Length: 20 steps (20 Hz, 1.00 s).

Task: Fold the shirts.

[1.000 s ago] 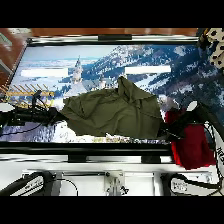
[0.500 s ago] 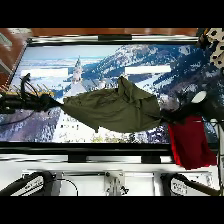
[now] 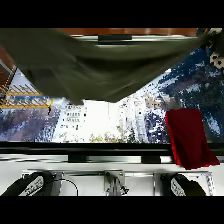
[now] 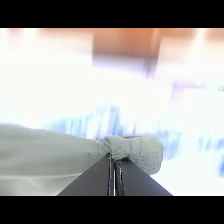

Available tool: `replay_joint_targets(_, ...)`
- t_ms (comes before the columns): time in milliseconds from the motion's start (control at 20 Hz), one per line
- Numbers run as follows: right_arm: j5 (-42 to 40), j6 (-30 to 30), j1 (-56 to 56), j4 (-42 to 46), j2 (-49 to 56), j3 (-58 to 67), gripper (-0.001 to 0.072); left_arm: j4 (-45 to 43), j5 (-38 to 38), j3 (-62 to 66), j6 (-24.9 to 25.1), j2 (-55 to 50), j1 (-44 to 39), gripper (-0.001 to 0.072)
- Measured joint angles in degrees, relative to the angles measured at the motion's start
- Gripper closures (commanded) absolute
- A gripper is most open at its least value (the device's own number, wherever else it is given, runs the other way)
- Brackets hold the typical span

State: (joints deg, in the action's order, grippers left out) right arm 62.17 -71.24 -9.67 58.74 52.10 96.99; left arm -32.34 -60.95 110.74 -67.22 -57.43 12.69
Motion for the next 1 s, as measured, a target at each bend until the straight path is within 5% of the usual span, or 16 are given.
replay_joint_targets(200, -4.66, -0.17, 0.0, 2.8, -7.93, 7.91, 0.0637, -4.68, 2.91, 5.95, -2.36, 6.78, -0.02, 0.0677)
replay_joint_targets(400, -1.07, -2.64, 0.0, 7.91, -13.31, 10.21, 0.0637, -16.5, 1.46, 4.31, -7.93, 13.73, 0.0, 0.0676)
replay_joint_targets(750, 15.58, -9.33, 0.0, 16.76, -10.45, 10.78, 0.0637, -24.85, -11.8, -1.33, -12.79, 16.44, -0.02, 0.0676)
replay_joint_targets(1000, 29.75, -13.07, 0.02, 17.97, -0.2, 0.46, 0.0637, -26.16, -16.83, -20.35, -13.4, 13.49, -0.02, 0.0676)
